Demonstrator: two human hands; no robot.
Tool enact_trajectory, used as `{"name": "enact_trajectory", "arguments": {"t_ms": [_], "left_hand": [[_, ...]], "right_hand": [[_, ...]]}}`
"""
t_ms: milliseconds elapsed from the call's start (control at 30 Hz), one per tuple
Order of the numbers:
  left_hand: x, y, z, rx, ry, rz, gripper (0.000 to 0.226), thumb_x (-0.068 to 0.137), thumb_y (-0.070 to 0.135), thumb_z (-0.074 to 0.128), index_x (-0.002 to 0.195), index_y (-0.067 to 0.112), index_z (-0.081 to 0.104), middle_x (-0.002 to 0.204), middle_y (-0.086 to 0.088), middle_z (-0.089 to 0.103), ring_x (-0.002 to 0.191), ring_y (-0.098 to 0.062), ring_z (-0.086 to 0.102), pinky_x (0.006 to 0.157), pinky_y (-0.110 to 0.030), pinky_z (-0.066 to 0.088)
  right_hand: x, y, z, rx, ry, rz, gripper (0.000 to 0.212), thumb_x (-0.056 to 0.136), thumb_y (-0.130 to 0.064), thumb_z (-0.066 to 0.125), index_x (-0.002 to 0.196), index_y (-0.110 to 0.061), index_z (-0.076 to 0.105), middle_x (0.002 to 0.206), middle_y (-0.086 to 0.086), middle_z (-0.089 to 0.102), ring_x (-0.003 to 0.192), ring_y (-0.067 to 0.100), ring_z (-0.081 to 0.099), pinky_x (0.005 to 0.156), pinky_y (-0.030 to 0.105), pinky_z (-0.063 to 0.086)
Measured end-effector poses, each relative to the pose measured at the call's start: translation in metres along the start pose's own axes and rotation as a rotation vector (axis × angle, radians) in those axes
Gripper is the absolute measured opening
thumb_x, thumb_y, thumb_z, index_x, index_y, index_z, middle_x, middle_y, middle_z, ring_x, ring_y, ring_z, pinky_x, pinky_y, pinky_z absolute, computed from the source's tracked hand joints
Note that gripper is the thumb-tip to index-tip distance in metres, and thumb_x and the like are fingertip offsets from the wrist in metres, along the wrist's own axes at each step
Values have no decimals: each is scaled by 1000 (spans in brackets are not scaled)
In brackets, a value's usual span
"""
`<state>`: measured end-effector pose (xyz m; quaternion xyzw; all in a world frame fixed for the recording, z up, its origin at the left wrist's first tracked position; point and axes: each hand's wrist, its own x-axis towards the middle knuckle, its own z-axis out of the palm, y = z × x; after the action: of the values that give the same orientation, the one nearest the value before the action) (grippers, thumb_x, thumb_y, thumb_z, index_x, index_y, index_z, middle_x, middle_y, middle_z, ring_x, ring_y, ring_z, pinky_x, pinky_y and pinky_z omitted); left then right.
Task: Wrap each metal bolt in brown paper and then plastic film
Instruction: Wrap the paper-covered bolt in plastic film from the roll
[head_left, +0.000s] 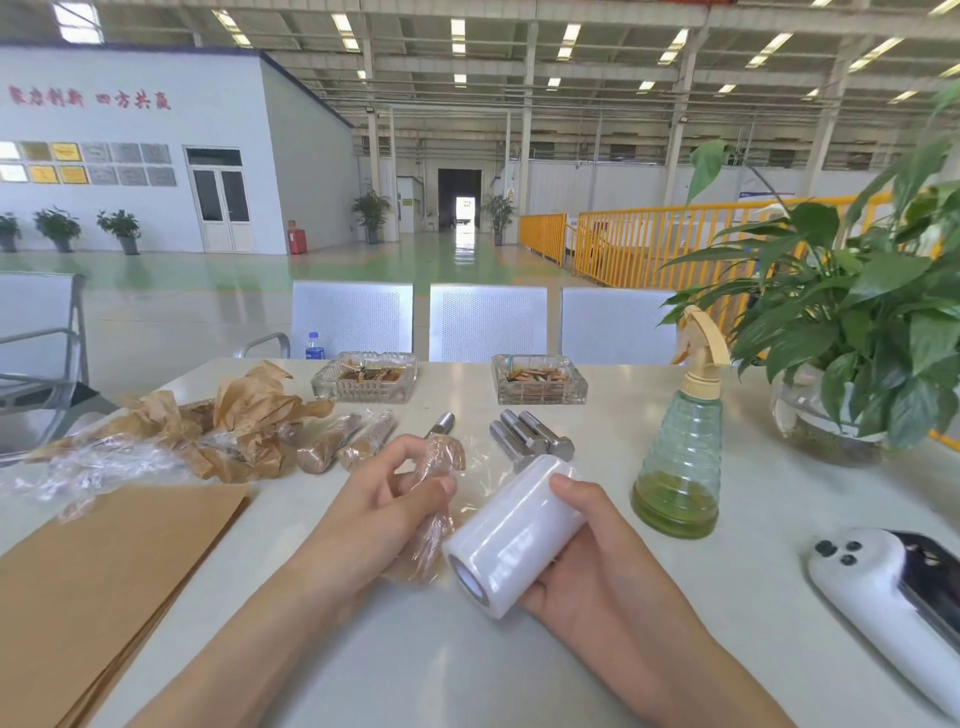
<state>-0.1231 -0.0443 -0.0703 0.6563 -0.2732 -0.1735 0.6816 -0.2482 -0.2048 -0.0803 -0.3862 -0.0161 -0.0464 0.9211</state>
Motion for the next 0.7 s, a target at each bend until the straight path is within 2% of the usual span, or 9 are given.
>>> {"name": "enact_trajectory", "arguments": {"t_ms": [100, 200, 267, 333, 467, 533, 567, 633, 700], "left_hand": [[1, -5, 7, 56, 85, 28, 4, 102, 14, 59, 101, 12, 56, 74, -17, 57, 60, -18, 55, 54, -28, 45], [1, -4, 10, 31, 95, 65, 7, 103, 8, 54, 110, 4, 53, 84, -18, 70, 67, -21, 64, 57, -26, 51], [1, -2, 10, 9, 101, 61, 5, 102, 7, 56, 107, 5, 54, 79, -16, 69, 59, -18, 64, 49, -22, 49], [-2, -4, 9, 60, 103, 36, 5, 102, 11, 57, 102, 8, 52, 69, -10, 60, 51, -15, 55, 43, -20, 42], [3, -1, 2, 177, 68, -17, 19, 102, 18, 54, 85, 11, 51, 54, -3, 50, 38, -12, 43, 34, -20, 30], [5, -3, -5, 80, 17, -94, 34, 106, 11, 44, 74, 4, 45, 35, 1, 49, 25, -9, 45, 30, -20, 34], [4, 0, -7, -32, -8, -134, 36, 108, 8, 38, 73, 2, 45, 33, -1, 49, 25, -8, 47, 30, -19, 37], [3, 3, -7, -245, -106, -179, 28, 107, 11, 40, 86, 1, 56, 57, -13, 61, 42, -15, 59, 38, -21, 46], [0, 7, -12, -225, -143, -170, 20, 103, 15, 53, 94, 3, 66, 81, -17, 64, 58, -19, 62, 46, -26, 51]], "right_hand": [[1, 3, 3, -12, -49, 27, 58, 90, -29, 69, 141, -7, 51, 139, 23, 59, 133, 40, 53, 117, 59, 32], [1, 2, 3, 8, -55, 29, 59, 95, -29, 64, 146, -6, 44, 144, 24, 54, 137, 39, 50, 119, 55, 30], [1, 1, 2, 19, -67, 24, 60, 95, -29, 65, 146, -6, 44, 145, 25, 54, 136, 39, 50, 118, 54, 31], [1, 1, 2, 7, -103, 29, 59, 94, -28, 68, 143, -3, 49, 144, 26, 54, 135, 41, 51, 118, 54, 33], [0, 6, 4, -82, -146, 42, 47, 97, -24, 64, 136, 1, 58, 143, 26, 55, 135, 38, 52, 115, 55, 37], [0, 6, 3, -98, -116, 33, 49, 94, -24, 67, 135, 1, 59, 141, 27, 56, 133, 39, 54, 113, 55, 40], [1, 5, 2, -95, -88, 22, 51, 90, -23, 70, 133, 0, 59, 138, 27, 59, 130, 39, 56, 110, 54, 44], [2, 3, 0, -74, -27, -12, 59, 82, -24, 73, 134, -1, 57, 132, 25, 63, 125, 38, 61, 105, 52, 49], [2, 0, -1, -45, -11, -40, 65, 80, -26, 73, 137, -2, 53, 128, 23, 65, 123, 38, 62, 104, 52, 50]]}}
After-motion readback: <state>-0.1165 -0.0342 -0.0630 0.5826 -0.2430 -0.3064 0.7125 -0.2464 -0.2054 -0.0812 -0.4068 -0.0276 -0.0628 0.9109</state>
